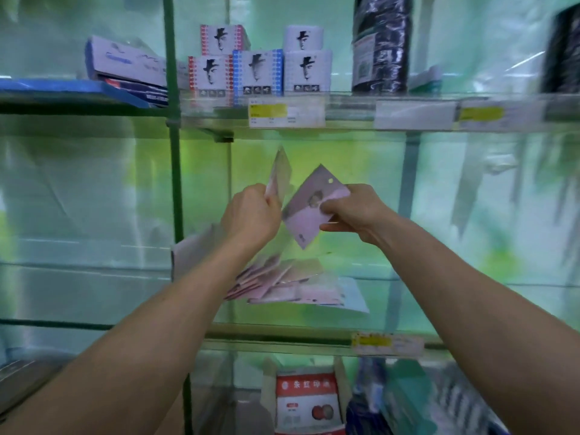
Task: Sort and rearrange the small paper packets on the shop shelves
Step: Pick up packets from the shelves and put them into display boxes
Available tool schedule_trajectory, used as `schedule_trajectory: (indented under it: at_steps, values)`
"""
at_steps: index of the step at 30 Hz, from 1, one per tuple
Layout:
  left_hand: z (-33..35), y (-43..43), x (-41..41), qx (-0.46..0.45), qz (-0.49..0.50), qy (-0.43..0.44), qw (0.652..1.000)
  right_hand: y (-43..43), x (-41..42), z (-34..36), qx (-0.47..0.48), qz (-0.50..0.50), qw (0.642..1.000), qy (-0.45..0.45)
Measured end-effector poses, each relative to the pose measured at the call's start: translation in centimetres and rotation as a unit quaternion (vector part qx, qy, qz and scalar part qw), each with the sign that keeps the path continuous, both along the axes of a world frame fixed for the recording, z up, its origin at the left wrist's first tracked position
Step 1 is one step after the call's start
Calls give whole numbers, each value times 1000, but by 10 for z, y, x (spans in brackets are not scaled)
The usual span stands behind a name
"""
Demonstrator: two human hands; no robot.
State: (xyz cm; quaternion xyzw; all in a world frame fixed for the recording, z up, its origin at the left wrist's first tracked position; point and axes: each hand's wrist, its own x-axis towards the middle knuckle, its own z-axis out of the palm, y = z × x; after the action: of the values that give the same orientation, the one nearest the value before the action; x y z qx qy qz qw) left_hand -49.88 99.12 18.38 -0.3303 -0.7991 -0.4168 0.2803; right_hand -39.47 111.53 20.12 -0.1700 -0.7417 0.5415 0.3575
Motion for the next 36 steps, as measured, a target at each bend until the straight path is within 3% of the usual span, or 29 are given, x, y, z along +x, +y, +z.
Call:
schedule_trajectory:
  at_steps: [12,20,28,36]
  values:
    - [-8,73,99,-71,-79,28,994,36,133,-9,93,-132,985,-66]
    - [-21,109,215,-163,-132,134,969,53,268,-23,112,-192,965,-137]
    - [-28,131,347,-219,-195,160,942,47,399,-36,140,-295,922,-206]
    - [-46,143,457,-276,-231,232,904,21,524,-55,170,-382,848,-327]
